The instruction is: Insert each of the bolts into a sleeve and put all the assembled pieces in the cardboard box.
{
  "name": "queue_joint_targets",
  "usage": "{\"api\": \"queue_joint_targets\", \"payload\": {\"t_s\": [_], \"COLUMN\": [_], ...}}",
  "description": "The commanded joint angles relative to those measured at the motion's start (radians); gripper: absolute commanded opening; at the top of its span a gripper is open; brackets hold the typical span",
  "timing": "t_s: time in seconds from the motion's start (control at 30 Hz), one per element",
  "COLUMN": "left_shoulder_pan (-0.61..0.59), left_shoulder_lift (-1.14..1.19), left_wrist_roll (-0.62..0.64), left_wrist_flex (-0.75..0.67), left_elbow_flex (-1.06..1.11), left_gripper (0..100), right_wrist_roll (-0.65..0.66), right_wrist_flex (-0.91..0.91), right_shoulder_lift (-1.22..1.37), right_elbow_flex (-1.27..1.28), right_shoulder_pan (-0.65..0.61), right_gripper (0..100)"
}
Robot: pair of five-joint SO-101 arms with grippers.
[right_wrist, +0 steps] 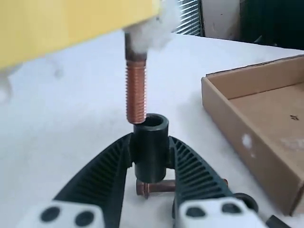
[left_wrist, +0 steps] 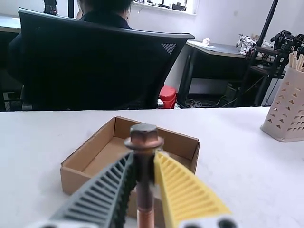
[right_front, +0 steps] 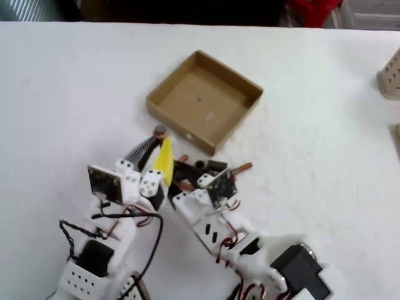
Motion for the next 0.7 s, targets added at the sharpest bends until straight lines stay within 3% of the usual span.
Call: {"api": "queue_joint_targets", "payload": {"t_s": [0.0,0.67], "left_shoulder_pan": [0.012,0.012], "left_shoulder_lift": [-0.015,-0.015], "left_wrist_roll": [0.009,0.006], "left_wrist_flex": [-0.002,-0.032], "left_elbow_flex": [-0.003,-0.005], "left_gripper": [2,2], "right_wrist_roll": [0.011,0.011], "right_wrist_flex": [-0.047,-0.05], "right_shoulder_lift": [-0.041,-0.041], "right_elbow_flex": [-0.017,-0.008], "right_shoulder_pan": [0.015,-0.021], "right_gripper": [1.6,1.6]}}
